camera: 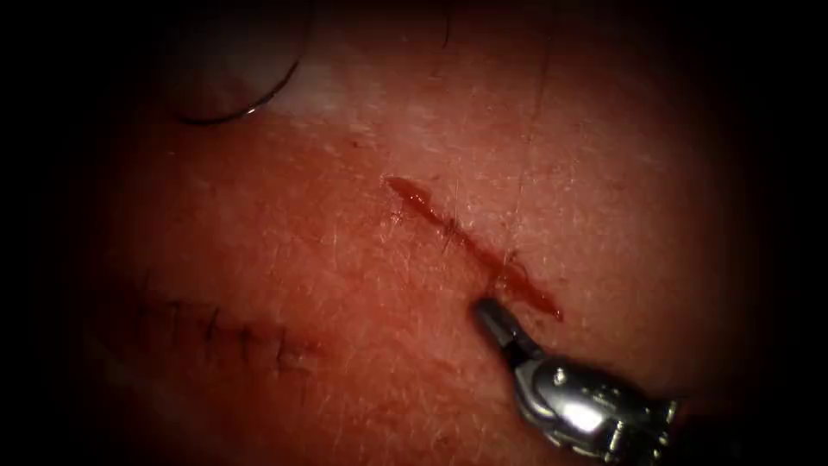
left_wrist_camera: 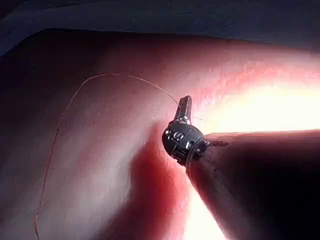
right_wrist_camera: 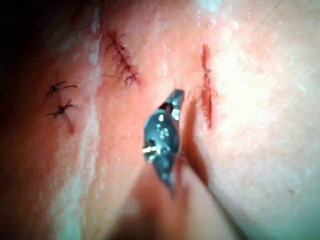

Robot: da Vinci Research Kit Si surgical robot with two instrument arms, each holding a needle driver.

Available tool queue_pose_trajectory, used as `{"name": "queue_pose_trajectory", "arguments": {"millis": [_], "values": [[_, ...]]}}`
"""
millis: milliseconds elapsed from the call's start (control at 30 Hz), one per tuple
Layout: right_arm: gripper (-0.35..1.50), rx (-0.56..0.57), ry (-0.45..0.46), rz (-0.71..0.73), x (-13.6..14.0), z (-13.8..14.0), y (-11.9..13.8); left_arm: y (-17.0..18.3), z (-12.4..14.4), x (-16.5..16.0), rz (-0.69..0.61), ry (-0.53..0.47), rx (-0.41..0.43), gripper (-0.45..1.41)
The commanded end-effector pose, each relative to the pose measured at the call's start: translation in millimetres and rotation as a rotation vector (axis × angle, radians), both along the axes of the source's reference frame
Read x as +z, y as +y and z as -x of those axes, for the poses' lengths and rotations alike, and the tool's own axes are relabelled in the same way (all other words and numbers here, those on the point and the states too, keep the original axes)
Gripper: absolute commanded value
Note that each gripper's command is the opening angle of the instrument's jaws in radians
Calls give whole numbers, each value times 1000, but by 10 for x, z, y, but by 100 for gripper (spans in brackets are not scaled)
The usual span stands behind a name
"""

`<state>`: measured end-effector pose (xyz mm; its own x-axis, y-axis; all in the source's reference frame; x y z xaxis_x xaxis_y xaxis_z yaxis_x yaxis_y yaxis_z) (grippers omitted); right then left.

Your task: Wound Closure

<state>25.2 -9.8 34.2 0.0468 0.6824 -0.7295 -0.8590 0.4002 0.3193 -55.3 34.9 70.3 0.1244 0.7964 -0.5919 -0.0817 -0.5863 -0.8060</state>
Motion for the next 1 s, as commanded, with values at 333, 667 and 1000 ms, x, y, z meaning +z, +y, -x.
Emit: {"name": "queue_pose_trajectory", "arguments": {"millis": [333, 667, 1000], "values": [[-35, -24, -12, -14, 8, -5, -24, 33, 18, 19, 41, 22, -27, -45], [-35, -47, -18, -26, 6, -7, -38, 59, 27, 30, 103, 65, -43, -45], [-35, -71, -17, -33, 3, -9, -48, 85, 39, 42, 141, 114, -68, -45]]}}
